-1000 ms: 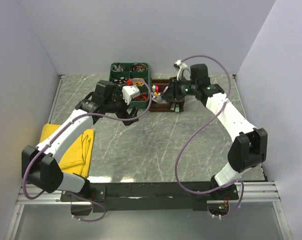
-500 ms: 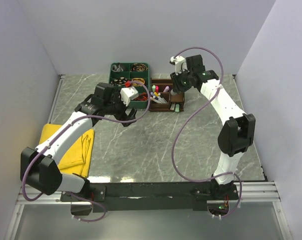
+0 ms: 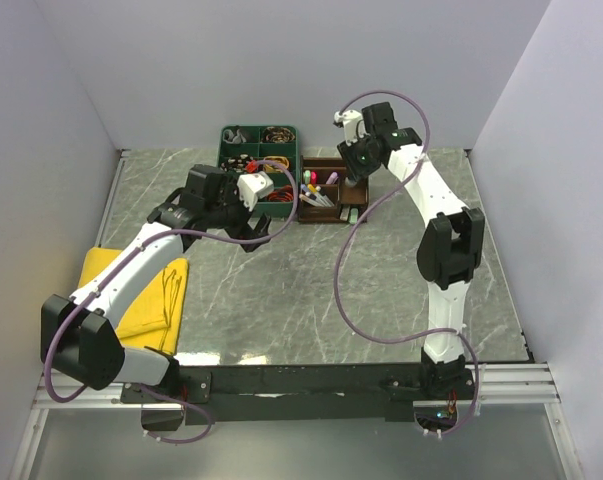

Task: Sort the stationery into containers
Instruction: Place the stationery in the storage box.

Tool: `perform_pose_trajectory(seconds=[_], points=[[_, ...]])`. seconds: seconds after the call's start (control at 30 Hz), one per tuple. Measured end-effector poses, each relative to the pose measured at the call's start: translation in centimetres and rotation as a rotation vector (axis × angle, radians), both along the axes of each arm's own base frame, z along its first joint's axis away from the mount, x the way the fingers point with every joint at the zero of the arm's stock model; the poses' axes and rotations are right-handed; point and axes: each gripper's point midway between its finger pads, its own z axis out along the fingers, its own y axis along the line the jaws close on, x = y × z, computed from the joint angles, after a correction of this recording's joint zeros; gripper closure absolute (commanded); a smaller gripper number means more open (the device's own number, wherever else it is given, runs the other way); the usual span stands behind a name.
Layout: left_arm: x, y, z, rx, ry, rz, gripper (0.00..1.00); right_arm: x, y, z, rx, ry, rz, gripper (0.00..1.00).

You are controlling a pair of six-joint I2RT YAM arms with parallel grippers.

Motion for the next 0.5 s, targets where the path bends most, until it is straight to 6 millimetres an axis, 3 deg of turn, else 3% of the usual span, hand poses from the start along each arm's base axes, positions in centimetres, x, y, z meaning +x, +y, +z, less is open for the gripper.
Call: perform_pose_trajectory(seconds=[0.27,0.37,0.4,0.5], points=[[0.2,0.3,0.0,-0.001,0.001,0.012,0.01,0.4,-0.4,-2.5,-0.037,0.070,-0.007,0.91],[0.3,0.4,0.0,-0.002,0.003,0.015,0.01,0.2,-0.5,-2.6,-0.041,0.077,-0.008,0.73],[0.3,0.4,0.0,-0.002,0.003,0.016,0.01,0.2,-0.5,-2.5,-0.042,0.076,-0.009,0.63],[0.3,0.4,-0.1,-0.003,0.006,0.018,0.01,0.3,-0.7,-2.5,-0.049,0.075,-0.028,0.53]])
